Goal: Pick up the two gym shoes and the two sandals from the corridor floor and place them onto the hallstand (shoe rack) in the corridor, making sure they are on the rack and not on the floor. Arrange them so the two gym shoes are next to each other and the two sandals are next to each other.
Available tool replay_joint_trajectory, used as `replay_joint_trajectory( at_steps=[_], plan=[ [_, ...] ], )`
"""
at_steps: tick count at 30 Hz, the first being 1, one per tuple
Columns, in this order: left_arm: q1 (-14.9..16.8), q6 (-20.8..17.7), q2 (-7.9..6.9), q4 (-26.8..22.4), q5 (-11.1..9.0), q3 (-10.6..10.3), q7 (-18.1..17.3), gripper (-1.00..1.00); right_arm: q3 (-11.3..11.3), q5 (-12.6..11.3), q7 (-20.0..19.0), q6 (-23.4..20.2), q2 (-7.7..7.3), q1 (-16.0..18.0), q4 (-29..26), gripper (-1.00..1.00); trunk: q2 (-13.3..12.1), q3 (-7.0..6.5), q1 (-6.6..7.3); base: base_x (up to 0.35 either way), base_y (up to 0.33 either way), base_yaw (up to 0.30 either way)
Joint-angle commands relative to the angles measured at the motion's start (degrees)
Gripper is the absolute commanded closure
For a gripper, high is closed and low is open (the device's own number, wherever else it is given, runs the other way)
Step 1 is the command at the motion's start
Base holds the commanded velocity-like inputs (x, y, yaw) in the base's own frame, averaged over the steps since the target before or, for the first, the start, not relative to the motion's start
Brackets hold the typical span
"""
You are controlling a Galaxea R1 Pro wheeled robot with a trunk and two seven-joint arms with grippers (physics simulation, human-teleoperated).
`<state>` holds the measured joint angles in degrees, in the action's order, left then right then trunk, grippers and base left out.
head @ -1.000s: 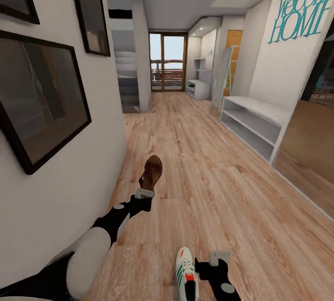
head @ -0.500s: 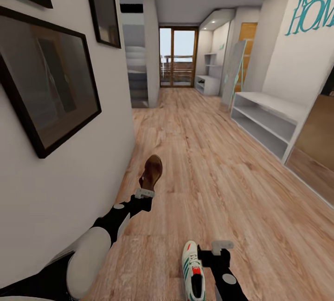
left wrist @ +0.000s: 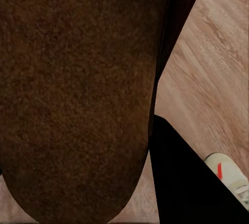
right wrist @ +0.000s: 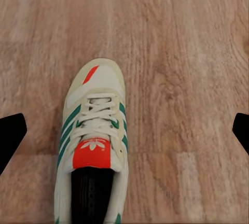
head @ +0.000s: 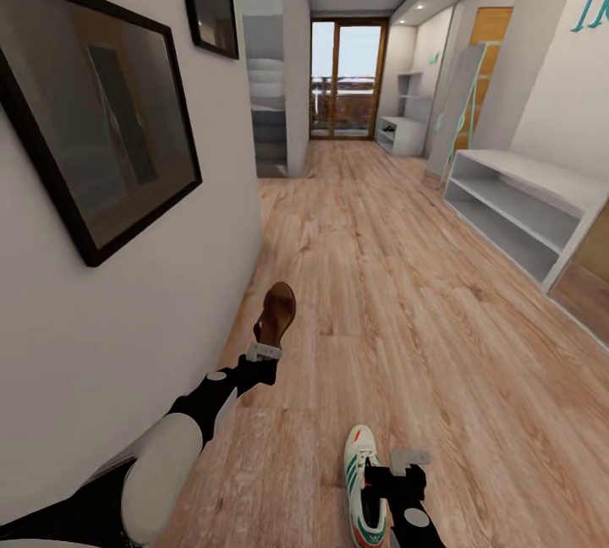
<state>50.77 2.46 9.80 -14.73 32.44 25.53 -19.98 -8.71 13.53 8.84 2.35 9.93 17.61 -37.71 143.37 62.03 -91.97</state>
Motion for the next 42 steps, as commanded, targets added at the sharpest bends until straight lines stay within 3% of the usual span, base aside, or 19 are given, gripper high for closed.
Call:
replay_joint_trajectory(
  at_steps=[1,42],
  plan=[
    [0.03,0.27,0.04,-0.04,0.78,0.48,-0.23,1.00,-0.30,0.44,0.01,0.21,0.07,0.02,0.07,-1.00,0.02,0.09,0.01,0.000,0.000,0.072],
    [0.03,0.26,-0.10,-0.06,0.87,0.32,-0.31,1.00,-0.49,0.36,-0.05,2.35,0.07,0.02,0.26,-1.00,0.02,1.08,0.01,0.000,0.000,-0.022]
  ],
)
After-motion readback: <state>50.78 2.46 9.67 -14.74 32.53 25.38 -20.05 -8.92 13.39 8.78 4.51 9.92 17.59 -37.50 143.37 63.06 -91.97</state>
